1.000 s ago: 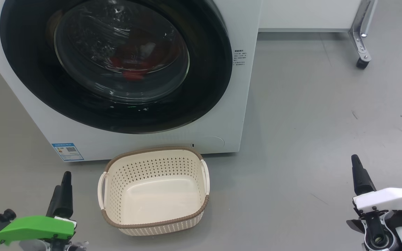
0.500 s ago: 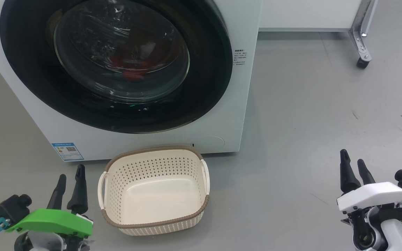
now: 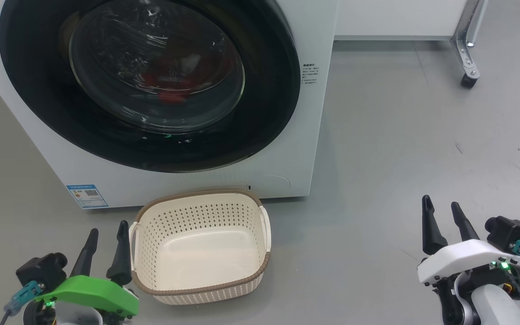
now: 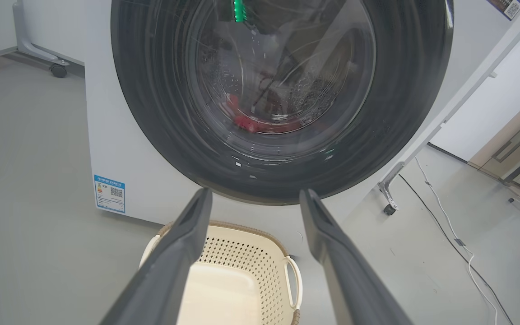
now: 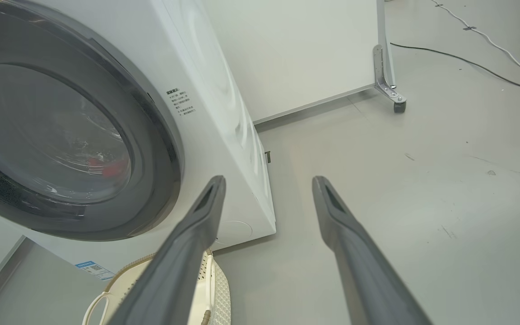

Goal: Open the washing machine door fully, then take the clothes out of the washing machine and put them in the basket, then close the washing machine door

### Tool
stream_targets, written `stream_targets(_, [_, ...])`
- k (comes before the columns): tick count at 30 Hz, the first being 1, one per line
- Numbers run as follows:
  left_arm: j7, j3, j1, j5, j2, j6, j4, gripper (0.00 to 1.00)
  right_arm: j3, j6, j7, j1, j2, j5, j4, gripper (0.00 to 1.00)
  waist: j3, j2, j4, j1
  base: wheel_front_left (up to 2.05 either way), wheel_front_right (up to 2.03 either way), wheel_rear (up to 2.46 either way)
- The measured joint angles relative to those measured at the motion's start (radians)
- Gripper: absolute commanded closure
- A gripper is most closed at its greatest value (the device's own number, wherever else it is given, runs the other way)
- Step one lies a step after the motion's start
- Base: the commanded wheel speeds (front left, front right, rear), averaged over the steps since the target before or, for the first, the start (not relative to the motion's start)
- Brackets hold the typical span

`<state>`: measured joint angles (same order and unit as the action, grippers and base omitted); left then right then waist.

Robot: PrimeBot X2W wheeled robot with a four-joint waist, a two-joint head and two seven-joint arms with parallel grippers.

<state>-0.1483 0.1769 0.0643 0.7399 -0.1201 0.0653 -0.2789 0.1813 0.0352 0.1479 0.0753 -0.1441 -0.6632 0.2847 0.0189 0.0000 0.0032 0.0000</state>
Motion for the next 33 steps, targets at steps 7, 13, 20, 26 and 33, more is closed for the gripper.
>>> stream_targets(7, [-0.021,0.017,0.000,-0.080,0.001,-0.009,-0.006,0.00,0.020,-0.008,0.018,0.000,0.001,0.080,0.001,0.00,0.003,0.0000,0.000,0.0000,0.00,0.00,0.00])
stream_targets(13, [-0.040,0.024,0.002,-0.147,0.003,-0.017,-0.024,0.00,0.037,-0.012,0.040,0.002,0.004,0.167,0.004,0.00,0.006,0.0000,0.001,0.0000,0.00,0.00,0.00])
stream_targets(20, [-0.066,0.032,0.004,-0.218,0.009,-0.026,-0.049,0.00,0.053,-0.013,0.062,0.005,0.013,0.255,0.010,0.00,0.007,0.0000,0.000,0.0000,0.00,0.00,0.00])
stream_targets(26, [-0.083,0.034,0.022,-0.278,0.010,-0.035,-0.072,0.00,0.056,-0.025,0.084,0.006,0.017,0.330,0.014,0.00,0.005,0.0000,-0.002,0.0000,0.00,0.00,0.00])
stream_targets(33, [-0.101,0.044,0.024,-0.329,0.013,-0.041,-0.102,0.00,0.045,-0.029,0.102,0.006,0.024,0.384,0.019,0.00,0.003,0.0000,-0.004,0.0000,0.00,0.00,0.00])
